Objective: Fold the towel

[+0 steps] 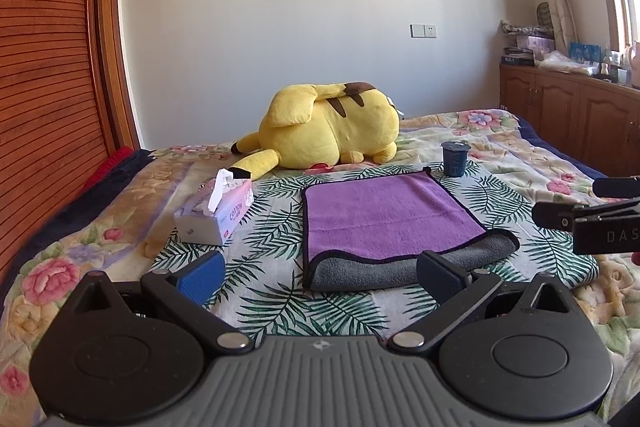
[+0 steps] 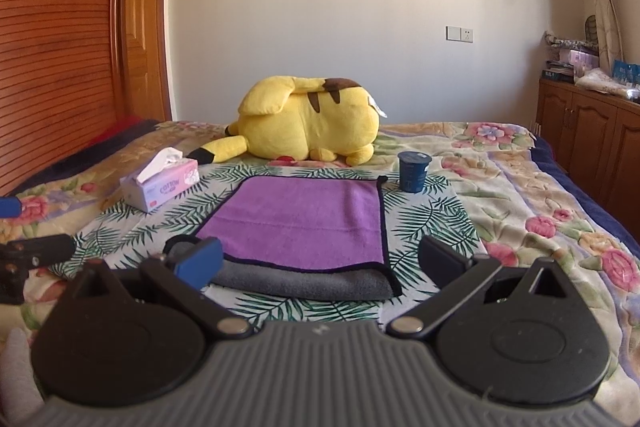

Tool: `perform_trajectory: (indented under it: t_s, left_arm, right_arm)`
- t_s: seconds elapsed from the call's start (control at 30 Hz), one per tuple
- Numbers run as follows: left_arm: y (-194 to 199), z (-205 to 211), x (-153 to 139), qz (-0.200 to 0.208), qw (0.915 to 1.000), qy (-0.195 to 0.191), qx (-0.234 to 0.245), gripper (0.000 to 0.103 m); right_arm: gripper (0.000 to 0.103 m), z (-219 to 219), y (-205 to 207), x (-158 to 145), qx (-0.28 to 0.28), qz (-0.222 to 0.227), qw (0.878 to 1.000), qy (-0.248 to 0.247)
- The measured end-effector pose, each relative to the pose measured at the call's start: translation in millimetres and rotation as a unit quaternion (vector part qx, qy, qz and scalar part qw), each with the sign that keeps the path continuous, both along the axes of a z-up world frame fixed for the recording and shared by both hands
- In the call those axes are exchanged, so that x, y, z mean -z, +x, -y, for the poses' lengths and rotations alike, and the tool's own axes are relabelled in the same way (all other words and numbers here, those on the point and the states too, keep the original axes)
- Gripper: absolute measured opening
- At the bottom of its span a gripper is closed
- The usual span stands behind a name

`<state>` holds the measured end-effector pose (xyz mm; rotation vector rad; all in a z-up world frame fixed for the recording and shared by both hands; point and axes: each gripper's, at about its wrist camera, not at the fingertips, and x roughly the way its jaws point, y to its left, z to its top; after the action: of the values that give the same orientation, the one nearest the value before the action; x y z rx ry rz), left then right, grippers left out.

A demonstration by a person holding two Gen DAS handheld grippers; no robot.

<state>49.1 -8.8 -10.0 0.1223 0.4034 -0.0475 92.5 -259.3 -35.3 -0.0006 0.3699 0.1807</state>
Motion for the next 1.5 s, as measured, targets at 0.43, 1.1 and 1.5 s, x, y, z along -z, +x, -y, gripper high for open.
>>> perform_trajectory:
  t_s: [0.43, 1.1, 1.5]
  left_arm:
    - [38.9, -4.5, 4.1, -0.011, 0.9998, -0.009, 0.012, 0.085]
    - [91.4, -11.0, 18.8, -0.041, 0.9980, -0.020, 0.044, 0.075]
    - [129.3, -16.0, 30.0, -0.051, 0.9972, -0.026, 0.049, 0.066]
  right_arm:
    - [0.103, -0.9, 32.7, 6.6, -0.020, -0.023, 0.999, -0.030]
    - [0.102, 18.0, 90.4, 17.9, -0.033, -0.047, 0.998, -0.033]
    - [0.092, 23.7, 119.6, 36.1, -0.035, -0.096, 0.994, -0.035]
